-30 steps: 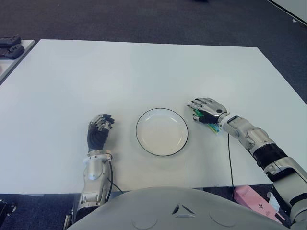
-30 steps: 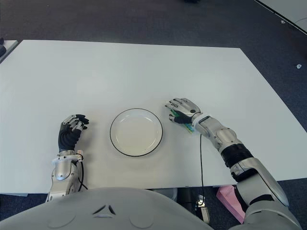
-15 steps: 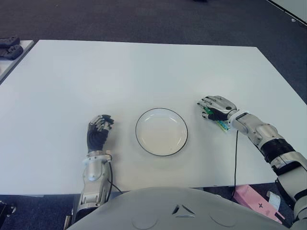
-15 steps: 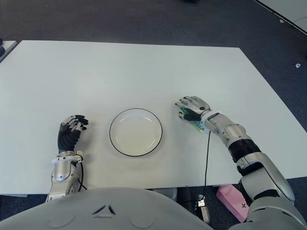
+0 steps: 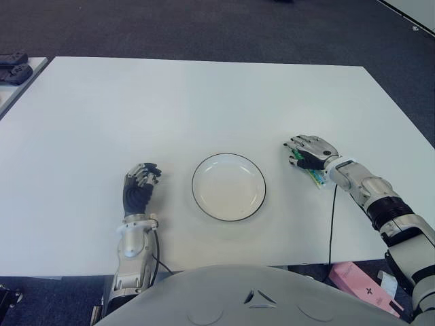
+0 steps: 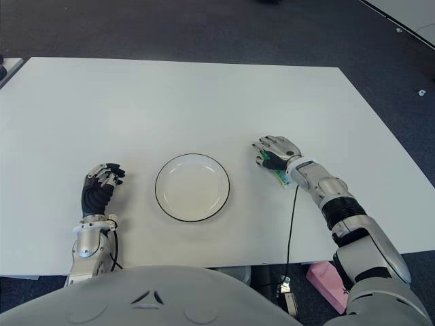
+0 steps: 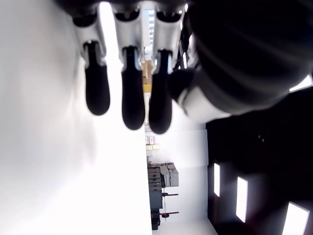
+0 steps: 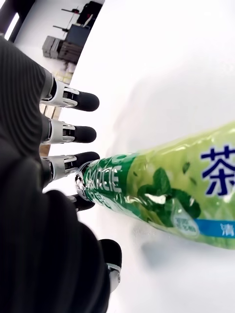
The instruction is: Put the toothpaste on the table into the plate.
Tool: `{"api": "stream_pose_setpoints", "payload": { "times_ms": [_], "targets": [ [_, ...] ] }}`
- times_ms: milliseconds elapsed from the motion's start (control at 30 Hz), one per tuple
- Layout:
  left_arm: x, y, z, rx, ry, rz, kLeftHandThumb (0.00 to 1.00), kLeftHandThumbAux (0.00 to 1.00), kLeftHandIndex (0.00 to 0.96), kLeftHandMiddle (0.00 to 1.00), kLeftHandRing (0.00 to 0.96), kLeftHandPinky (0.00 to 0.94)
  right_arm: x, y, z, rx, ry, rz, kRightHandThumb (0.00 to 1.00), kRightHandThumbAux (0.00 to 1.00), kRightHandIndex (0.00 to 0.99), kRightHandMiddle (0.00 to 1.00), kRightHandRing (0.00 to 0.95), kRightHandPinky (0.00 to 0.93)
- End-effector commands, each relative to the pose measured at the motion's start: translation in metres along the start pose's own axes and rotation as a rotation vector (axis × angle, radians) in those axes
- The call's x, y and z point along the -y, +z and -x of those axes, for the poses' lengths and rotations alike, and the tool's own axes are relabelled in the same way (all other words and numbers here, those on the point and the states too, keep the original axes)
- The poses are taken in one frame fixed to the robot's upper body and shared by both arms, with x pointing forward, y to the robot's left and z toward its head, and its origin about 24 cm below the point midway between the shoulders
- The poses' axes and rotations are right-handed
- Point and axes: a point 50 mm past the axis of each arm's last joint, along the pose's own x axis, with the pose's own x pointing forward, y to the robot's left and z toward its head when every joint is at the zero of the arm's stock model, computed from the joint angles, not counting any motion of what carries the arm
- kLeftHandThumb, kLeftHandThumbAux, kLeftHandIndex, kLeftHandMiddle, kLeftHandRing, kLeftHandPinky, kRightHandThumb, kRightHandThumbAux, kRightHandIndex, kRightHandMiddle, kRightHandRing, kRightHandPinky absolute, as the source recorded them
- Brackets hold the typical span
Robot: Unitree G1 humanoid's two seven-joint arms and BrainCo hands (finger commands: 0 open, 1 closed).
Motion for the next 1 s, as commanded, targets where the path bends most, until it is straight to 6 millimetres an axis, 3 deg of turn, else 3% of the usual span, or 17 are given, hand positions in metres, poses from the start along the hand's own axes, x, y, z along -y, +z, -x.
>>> {"api": "stream_pose_setpoints", "payload": {
  "times_ms": [33,333,733,800,1000],
  "targets": [
    [-0.001,-0.005,0.003,-0.037,0.011,-0.006,0.704,0.720,0.428,0.503,0.495,0.489,-0.021,0.007,0.003,0.006,0.083,-0.030,0.641,0.117,0.000,0.000,0.000,0.000],
    [-0.002,-0.004,0.005,-0.039,0.012,-0.004,0.705,0.721,0.429,0.504,0.496,0.501,-0.028,0.013,0.004,0.002,0.102,-0.075,0.679,0.156,0.000,0.000,0.000,0.000],
    [-0.003,-0.003,0.006,-0.053,0.013,-0.007,0.704,0.721,0.428,0.493,0.487,0.481,-0.047,0.035,0.000,-0.046,0.070,-0.229,0.711,0.202,0.000,0.000,0.000,0.000],
    [-0.003,-0.002,0.006,-0.054,0.011,-0.006,0.704,0.721,0.428,0.491,0.485,0.476,-0.048,0.042,0.000,-0.058,0.045,-0.264,0.721,0.212,0.000,0.000,0.000,0.028],
    [-0.004,-0.001,0.007,-0.050,0.010,-0.006,0.705,0.720,0.428,0.497,0.489,0.491,-0.049,0.057,0.004,-0.108,-0.036,-0.381,0.777,0.280,0.000,0.000,0.009,0.254]
  ]
}}
